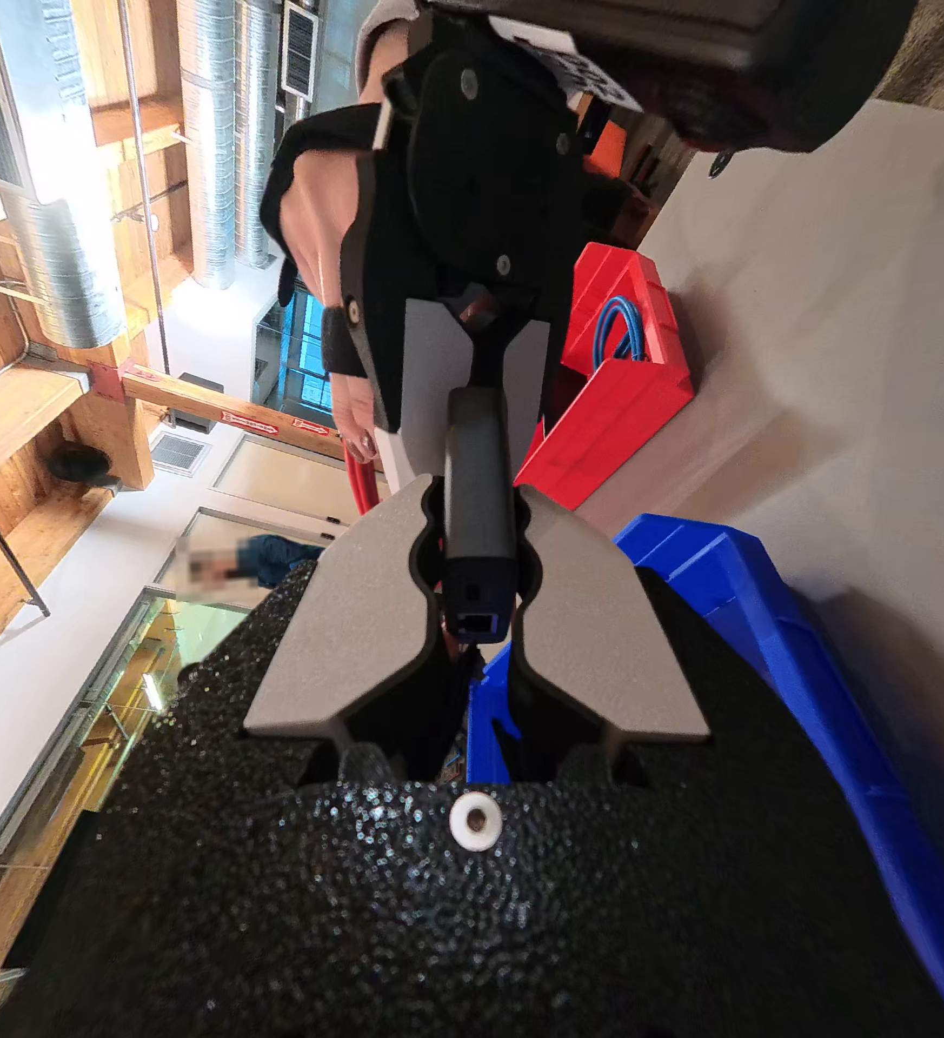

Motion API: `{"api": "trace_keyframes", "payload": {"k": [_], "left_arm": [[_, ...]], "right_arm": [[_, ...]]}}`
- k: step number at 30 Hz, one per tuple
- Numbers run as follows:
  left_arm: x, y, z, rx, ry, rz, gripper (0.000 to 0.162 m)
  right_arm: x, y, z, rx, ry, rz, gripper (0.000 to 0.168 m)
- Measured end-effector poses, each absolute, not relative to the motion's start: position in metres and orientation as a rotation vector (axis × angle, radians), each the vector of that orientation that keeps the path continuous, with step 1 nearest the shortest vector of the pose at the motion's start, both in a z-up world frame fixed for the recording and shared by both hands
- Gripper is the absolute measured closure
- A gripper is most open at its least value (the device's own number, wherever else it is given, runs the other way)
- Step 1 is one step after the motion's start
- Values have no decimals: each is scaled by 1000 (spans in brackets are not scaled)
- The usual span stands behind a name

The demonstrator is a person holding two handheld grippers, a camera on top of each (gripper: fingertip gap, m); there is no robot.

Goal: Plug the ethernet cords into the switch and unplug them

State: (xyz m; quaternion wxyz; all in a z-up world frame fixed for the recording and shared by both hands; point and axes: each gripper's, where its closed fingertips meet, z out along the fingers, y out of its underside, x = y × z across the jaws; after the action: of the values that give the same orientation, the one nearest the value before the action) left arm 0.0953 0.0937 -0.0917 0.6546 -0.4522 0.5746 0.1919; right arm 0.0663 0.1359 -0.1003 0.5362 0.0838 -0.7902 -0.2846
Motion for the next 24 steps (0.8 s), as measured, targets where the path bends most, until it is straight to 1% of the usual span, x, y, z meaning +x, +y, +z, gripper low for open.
{"api": "trace_keyframes", "payload": {"k": [8, 14, 19, 22, 24], "left_arm": [[94, 92, -85, -998, 1281, 465, 141], [98, 90, -88, -996, 1293, 436, 141], [96, 90, -83, -989, 1272, 448, 141], [93, 90, -81, -993, 1261, 454, 141], [60, 96, -86, -1096, 1252, 579, 141]], "right_arm": [[68, 132, -96, 46, -1913, -521, 155], [72, 129, -98, 182, -1932, -597, 156], [71, 129, -93, 133, -1937, -559, 155], [70, 130, -91, 17, -1936, -510, 156], [85, 180, -77, -110, -1887, -789, 158]]}}
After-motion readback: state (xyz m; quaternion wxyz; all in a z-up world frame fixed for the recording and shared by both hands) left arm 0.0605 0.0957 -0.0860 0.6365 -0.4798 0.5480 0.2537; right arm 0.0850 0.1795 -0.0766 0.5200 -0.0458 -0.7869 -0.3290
